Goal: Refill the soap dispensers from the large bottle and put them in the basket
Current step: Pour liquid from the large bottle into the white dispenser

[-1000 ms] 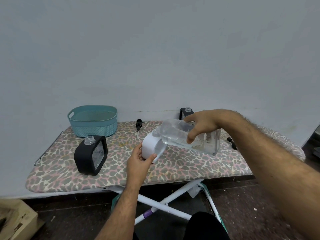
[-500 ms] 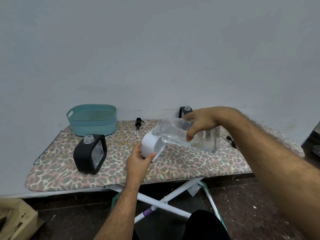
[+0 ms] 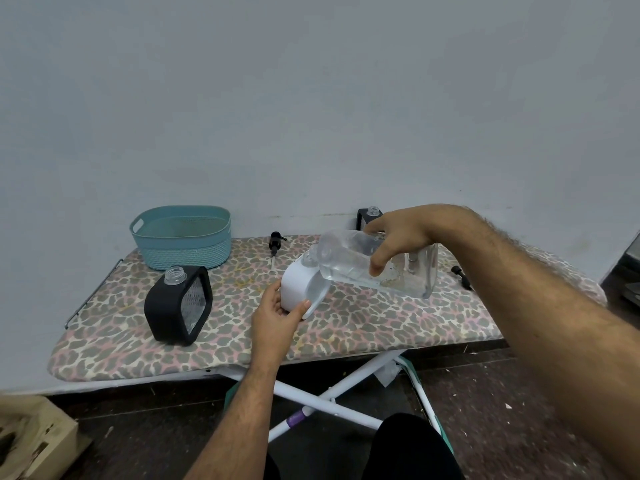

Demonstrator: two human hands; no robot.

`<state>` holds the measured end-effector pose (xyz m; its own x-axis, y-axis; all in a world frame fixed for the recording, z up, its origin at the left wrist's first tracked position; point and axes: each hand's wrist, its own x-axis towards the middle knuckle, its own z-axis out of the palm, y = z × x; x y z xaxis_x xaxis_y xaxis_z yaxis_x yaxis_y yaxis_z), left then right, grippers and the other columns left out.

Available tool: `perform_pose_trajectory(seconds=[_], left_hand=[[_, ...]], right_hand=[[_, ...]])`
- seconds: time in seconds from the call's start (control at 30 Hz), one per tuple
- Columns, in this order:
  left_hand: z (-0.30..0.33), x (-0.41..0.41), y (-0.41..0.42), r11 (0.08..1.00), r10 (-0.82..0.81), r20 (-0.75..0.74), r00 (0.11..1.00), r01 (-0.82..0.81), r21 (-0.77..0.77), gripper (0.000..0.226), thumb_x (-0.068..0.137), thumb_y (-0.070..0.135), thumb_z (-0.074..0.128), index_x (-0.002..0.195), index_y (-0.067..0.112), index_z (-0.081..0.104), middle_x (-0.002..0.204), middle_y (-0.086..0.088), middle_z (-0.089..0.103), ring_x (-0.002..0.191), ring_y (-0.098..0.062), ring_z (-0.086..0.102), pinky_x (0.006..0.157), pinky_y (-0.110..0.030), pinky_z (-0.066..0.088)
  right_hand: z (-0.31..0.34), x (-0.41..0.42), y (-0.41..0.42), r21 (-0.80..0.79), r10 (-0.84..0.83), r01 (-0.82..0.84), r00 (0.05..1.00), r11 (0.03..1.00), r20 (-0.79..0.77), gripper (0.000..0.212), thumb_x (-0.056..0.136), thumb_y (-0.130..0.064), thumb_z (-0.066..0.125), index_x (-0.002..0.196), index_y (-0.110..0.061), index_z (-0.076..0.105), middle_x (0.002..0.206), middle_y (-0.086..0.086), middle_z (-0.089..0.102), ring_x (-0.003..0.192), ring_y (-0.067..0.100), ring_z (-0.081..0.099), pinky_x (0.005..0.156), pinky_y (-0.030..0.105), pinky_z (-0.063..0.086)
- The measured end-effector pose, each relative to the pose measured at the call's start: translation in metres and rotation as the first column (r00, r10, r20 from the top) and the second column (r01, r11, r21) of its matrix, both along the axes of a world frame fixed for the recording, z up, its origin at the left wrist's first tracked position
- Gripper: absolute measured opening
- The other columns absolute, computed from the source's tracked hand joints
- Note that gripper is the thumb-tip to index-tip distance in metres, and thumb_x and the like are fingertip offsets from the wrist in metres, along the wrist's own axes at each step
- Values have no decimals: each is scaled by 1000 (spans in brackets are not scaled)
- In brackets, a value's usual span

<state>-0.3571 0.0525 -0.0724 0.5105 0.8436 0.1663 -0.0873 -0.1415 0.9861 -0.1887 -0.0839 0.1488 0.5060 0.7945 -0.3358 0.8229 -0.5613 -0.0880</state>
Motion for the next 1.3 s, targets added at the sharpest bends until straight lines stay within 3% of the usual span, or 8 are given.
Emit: perform_pose_trajectory(seconds=[0.17, 0.23, 0.63, 0.77, 0.87, 0.97, 1.13, 1.3], left_hand=[[-1, 1, 1, 1000, 12, -19, 1000, -12, 10, 66, 80, 15, 81, 138, 25, 50, 118, 1, 64, 90, -2, 67, 68, -30, 61], [-1, 1, 1, 1000, 12, -14, 1000, -12, 4, 67, 79, 15, 81, 137, 26, 50, 118, 1, 64, 90, -3, 67, 69, -33, 62], [0, 1, 0, 1000, 10, -10, 1000, -9, 9, 56, 79, 15, 81, 118, 43, 51, 113, 4, 66, 94, -6, 68, 72, -35, 62], [1, 1, 0, 1000, 8, -7, 1000, -8, 6, 59, 80, 15, 80, 126, 38, 51, 114, 4, 65, 97, -8, 68, 73, -33, 61], [2, 0, -1, 1000, 3, 1, 1000, -3, 12, 57, 81, 14, 79, 122, 41, 50, 112, 4, 66, 96, -10, 68, 73, -36, 62], [3, 0, -3, 1000, 2, -4, 1000, -2, 23, 55, 81, 14, 79, 118, 42, 49, 110, 4, 65, 96, -8, 67, 72, -31, 61], [4, 1, -4, 999, 9, -14, 1000, -9, 41, 53, 83, 15, 78, 123, 35, 51, 112, 4, 63, 96, -1, 64, 65, -13, 54], [0, 3, -3, 998, 27, -35, 999, -25, 55, 56, 82, 16, 79, 124, 36, 49, 114, 3, 63, 100, -5, 65, 74, -21, 57]], right_hand=[[0, 3, 1, -7, 13, -13, 1000, 1000, 8, 90, 53, -63, 74, 133, -29, 51, 131, -4, 59, 114, 21, 59, 100, 43, 47], [-1, 4, 1, -9, 6, -6, 1000, 1000, 11, 103, 49, -66, 73, 141, -30, 45, 136, -4, 57, 119, 21, 57, 102, 42, 46], [-12, 9, -5, 36, -9, 10, 999, 999, -34, 108, 55, -63, 75, 149, -30, 34, 147, -7, 47, 122, 18, 54, 106, 41, 42], [-25, 13, -16, 125, 14, 6, 987, 992, -159, 79, 69, -46, 80, 138, -33, 46, 123, -12, 59, 88, 5, 62, 87, 31, 50], [-41, 17, -26, 216, 31, 12, 981, 976, -194, 73, 72, -42, 81, 136, -33, 47, 101, -20, 58, 88, 4, 60, 80, 27, 47], [-65, 28, -34, 298, 30, 49, 966, 953, -256, 81, 70, -42, 82, 140, -34, 42, 102, -16, 60, 89, 7, 61, 81, 34, 54], [-97, 40, -48, 525, 15, 189, 933, 830, -359, 73, 75, -37, 81, 136, -35, 41, 100, -5, 67, 95, 18, 66, 80, 33, 50], [-129, 45, -52, 711, -85, 399, 897, 579, -435, 65, 72, -36, 84, 122, -28, 43, 104, -3, 65, 93, 13, 63, 69, 26, 46]])
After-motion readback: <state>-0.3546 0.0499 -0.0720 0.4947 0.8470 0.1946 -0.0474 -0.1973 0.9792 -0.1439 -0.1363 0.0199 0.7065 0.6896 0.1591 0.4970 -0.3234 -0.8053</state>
